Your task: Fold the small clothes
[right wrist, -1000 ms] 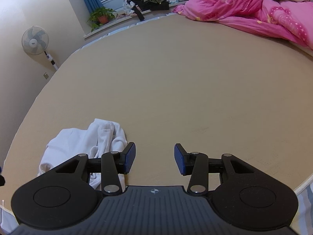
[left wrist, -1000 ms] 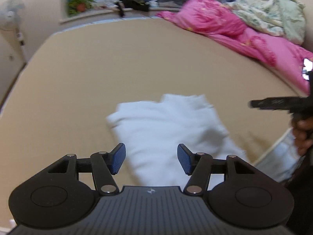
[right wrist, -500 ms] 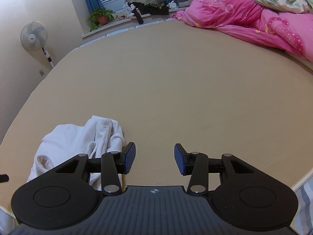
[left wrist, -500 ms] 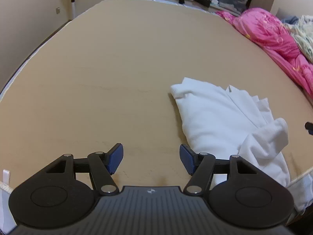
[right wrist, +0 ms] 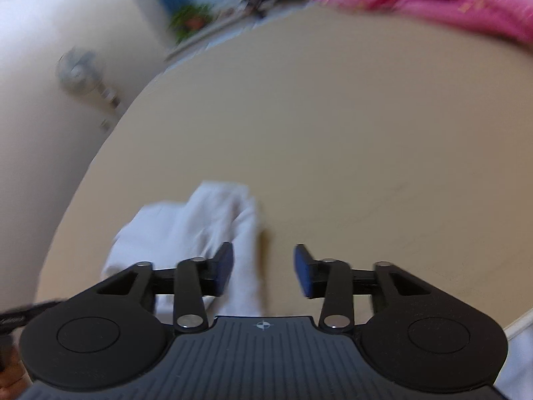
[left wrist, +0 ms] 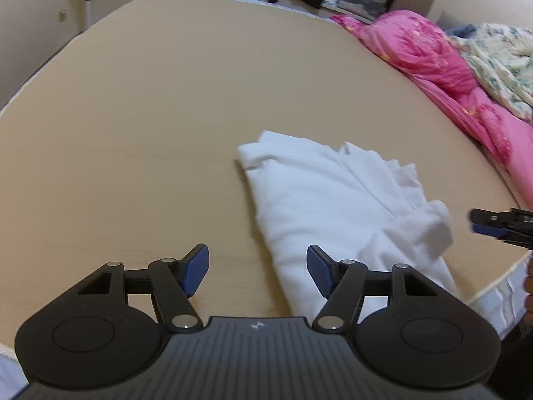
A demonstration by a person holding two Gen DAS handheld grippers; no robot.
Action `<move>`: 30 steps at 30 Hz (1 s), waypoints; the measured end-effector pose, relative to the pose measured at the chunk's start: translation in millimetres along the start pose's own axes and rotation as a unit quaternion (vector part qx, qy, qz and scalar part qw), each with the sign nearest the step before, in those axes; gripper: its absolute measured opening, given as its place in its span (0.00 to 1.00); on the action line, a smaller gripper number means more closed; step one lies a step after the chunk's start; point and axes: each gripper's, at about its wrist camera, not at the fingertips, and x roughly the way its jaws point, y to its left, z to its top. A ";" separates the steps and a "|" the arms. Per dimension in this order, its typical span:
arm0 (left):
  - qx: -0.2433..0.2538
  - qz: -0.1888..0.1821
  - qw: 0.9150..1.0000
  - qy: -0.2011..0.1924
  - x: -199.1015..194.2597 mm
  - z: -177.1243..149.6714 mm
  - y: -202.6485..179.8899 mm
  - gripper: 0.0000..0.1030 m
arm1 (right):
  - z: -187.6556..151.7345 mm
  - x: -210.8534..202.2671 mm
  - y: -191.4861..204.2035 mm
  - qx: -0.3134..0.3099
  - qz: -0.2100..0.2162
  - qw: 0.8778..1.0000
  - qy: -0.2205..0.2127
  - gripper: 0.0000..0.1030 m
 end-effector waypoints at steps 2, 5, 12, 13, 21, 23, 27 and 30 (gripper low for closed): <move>0.007 -0.016 1.000 0.003 0.6 -1.2 -4.6 0.69 | -2.3 8.4 8.2 0.000 0.021 1.000 0.020 0.56; 0.022 -0.056 0.998 0.006 -0.8 -5.7 -16.3 0.76 | -3.2 18.2 18.4 0.011 0.038 0.999 0.034 0.57; 0.062 -0.048 0.997 0.000 2.9 -15.0 -35.6 0.77 | -6.9 27.5 31.1 0.029 0.055 0.997 0.050 0.58; 0.050 -0.041 0.998 -0.004 2.9 -12.3 -30.3 0.77 | -6.6 25.6 31.8 0.032 0.055 0.997 0.046 0.58; -0.044 0.008 0.999 -0.013 1.0 0.9 15.8 0.77 | -6.4 11.2 40.0 0.059 0.108 0.992 0.024 0.66; -0.043 0.010 0.999 -0.016 -3.0 1.1 18.0 0.77 | -8.1 13.0 51.9 0.050 0.130 0.990 0.027 0.68; -0.035 0.018 0.999 -0.018 -9.1 -1.0 21.3 0.77 | -11.8 25.7 79.7 0.001 0.126 0.992 0.029 0.68; -0.033 0.029 0.999 -0.016 -12.0 -4.0 24.2 0.77 | -14.7 37.0 99.5 -0.047 0.106 0.993 0.032 0.42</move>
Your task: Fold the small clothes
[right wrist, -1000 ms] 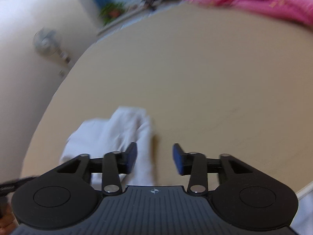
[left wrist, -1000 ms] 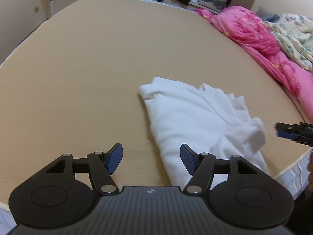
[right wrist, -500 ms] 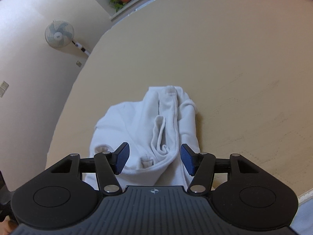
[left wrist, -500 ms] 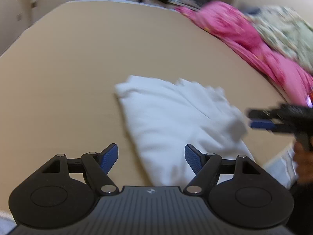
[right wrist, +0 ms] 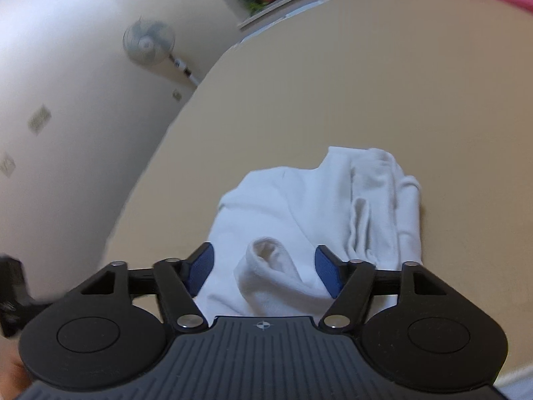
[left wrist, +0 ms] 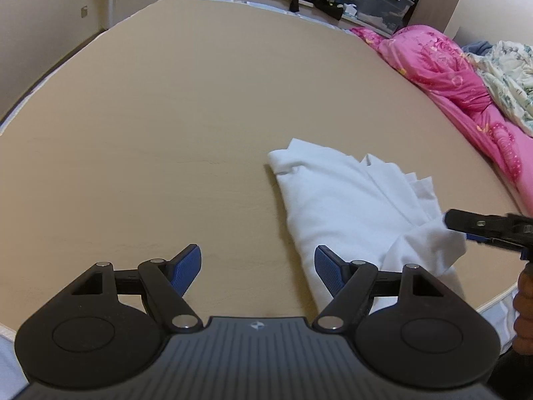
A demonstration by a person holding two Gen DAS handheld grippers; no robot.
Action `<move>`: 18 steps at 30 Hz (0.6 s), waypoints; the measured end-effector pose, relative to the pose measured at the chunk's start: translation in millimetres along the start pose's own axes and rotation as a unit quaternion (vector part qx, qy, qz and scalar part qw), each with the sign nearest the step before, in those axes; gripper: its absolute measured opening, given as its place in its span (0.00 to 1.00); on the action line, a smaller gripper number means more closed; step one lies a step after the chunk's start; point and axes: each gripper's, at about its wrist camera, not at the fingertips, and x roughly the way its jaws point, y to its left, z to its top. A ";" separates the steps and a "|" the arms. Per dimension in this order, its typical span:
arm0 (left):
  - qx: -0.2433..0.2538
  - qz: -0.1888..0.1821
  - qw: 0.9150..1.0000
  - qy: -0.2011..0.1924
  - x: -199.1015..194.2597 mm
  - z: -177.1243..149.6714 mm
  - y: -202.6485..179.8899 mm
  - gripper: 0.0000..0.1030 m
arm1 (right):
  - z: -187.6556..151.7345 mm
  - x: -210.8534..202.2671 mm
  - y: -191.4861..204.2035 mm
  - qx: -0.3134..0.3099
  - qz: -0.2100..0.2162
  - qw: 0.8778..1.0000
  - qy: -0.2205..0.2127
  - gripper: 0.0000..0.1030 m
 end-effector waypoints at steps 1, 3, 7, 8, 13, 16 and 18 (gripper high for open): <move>-0.001 0.002 1.000 0.000 -1.1 -0.8 1.6 0.77 | -0.1 4.1 6.2 -0.023 -0.004 1.000 0.000 0.16; -0.006 0.004 1.000 -0.002 -3.6 -1.0 5.0 0.77 | -1.0 4.0 11.0 -0.046 -0.009 0.999 -0.007 0.09; -0.016 -0.004 1.000 -0.005 -8.4 -1.8 8.1 0.77 | 2.8 -39.3 -6.0 -0.023 0.034 0.998 -0.057 0.07; -0.015 -0.009 1.000 -0.006 -9.2 -1.9 7.1 0.77 | 3.1 -54.5 -15.8 -0.011 0.056 0.996 -0.071 0.06; 0.018 -0.043 0.999 -0.005 -10.8 -4.3 -10.6 0.77 | -12.6 -119.8 -55.9 -0.024 0.113 0.989 -0.089 0.03; 0.048 -0.062 0.997 0.000 -6.3 -7.9 -28.5 0.77 | -29.0 -126.0 -76.5 -0.048 0.076 0.996 -0.027 0.03; 0.069 -0.079 0.994 0.010 -1.4 -11.2 -42.1 0.77 | -40.9 -118.4 -87.7 -0.056 0.037 0.997 0.033 0.04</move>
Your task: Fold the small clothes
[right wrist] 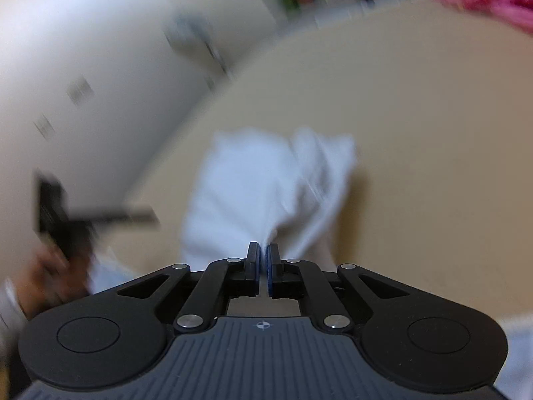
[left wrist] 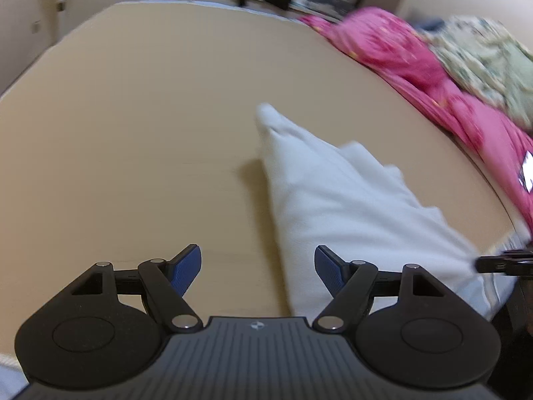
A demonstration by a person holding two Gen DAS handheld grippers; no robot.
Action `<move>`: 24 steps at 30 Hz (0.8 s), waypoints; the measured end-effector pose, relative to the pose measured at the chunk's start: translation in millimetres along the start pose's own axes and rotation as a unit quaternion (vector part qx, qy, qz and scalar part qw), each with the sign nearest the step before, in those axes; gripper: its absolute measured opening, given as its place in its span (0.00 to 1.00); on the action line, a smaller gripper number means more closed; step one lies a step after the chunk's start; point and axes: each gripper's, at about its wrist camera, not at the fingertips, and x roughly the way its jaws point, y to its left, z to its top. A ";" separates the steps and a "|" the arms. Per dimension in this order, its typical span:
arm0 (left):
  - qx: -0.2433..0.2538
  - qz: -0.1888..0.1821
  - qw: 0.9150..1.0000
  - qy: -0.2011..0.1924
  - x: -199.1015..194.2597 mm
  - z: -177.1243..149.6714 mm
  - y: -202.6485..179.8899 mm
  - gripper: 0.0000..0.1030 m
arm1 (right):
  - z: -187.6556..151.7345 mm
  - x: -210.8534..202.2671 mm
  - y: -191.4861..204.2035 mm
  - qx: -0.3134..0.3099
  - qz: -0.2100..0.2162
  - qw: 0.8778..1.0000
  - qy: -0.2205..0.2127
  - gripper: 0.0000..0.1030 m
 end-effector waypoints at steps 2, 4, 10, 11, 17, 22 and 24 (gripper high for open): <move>0.014 -0.021 1.000 0.013 8.4 -2.6 -10.7 0.77 | -6.4 6.8 -6.4 -0.003 -0.045 0.999 0.025 0.09; 0.035 -0.034 0.998 0.029 18.4 -6.7 -23.3 0.77 | -4.1 3.8 -12.2 0.015 -0.063 0.998 0.014 0.18; 0.121 0.038 0.981 0.145 72.5 -38.0 -43.3 0.78 | 19.4 0.2 -14.3 0.078 -0.047 0.994 -0.054 0.51; 0.119 0.047 0.978 0.165 80.0 -44.4 -40.1 0.81 | 26.7 5.8 -17.1 0.089 -0.044 0.993 -0.061 0.51; 0.079 0.018 0.987 0.141 63.9 -36.6 -24.5 0.79 | 56.1 46.1 -8.1 0.104 -0.065 0.988 -0.092 0.51; 0.031 0.011 0.994 0.100 47.6 -25.1 -2.8 0.79 | 84.3 92.9 1.1 0.099 -0.089 0.986 -0.099 0.51; 0.010 0.011 0.996 0.085 44.0 -19.4 5.0 0.79 | 91.6 116.8 5.9 0.086 -0.105 0.986 -0.094 0.51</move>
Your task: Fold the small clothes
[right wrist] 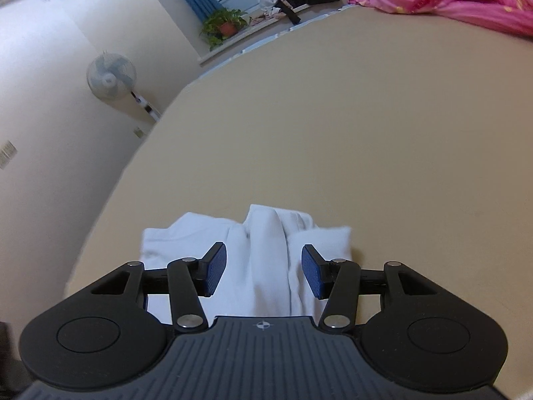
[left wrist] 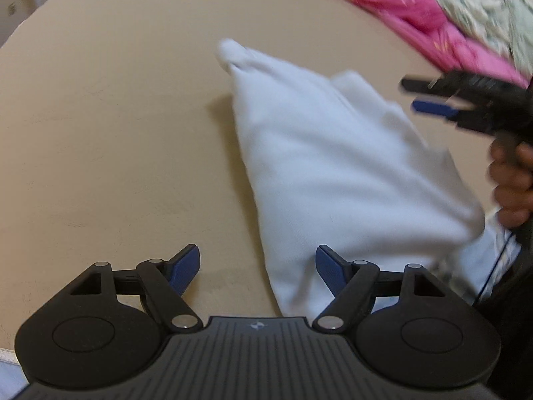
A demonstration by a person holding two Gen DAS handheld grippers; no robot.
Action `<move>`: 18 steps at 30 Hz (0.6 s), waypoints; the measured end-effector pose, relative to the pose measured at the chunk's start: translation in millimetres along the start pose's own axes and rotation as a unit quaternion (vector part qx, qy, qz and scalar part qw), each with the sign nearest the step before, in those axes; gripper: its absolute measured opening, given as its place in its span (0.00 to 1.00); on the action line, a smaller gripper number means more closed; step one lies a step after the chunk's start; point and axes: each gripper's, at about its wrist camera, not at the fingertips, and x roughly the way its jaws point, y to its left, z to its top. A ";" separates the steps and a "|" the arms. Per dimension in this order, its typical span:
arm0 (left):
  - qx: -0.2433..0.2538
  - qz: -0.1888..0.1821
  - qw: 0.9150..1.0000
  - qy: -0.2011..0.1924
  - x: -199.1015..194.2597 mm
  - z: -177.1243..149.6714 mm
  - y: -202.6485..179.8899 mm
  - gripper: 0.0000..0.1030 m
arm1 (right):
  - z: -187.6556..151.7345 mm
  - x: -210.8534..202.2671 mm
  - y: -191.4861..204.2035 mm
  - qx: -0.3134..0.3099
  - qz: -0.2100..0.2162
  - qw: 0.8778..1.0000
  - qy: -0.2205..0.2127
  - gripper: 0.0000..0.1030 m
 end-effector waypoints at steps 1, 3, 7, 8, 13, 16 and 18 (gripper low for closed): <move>-0.010 0.000 1.000 -0.007 -1.7 3.1 1.7 0.79 | 1.0 10.6 5.4 -0.010 -0.008 1.000 0.002 0.51; -0.027 0.000 0.999 -0.020 -4.9 6.1 7.7 0.79 | 0.4 32.8 13.7 -0.033 -0.027 0.999 0.017 0.50; -0.047 -0.009 0.998 -0.042 -12.8 16.9 8.9 0.79 | 1.7 49.7 19.8 -0.054 -0.025 0.998 0.012 0.03; -0.048 -0.012 0.998 -0.046 -16.0 16.6 8.5 0.79 | 6.3 36.5 19.1 -0.041 -0.027 0.998 -0.040 0.03; -0.039 -0.007 0.998 -0.047 -16.4 24.2 4.9 0.79 | 4.1 50.7 -9.7 0.001 -0.115 0.993 0.004 0.05; -0.036 -0.004 0.998 -0.044 -15.4 23.3 2.7 0.79 | 6.1 45.2 -15.9 0.023 -0.123 0.992 -0.004 0.21; -0.033 -0.011 0.998 -0.050 -18.6 22.6 3.1 0.79 | 7.8 24.6 -8.1 0.006 -0.121 0.992 -0.038 0.31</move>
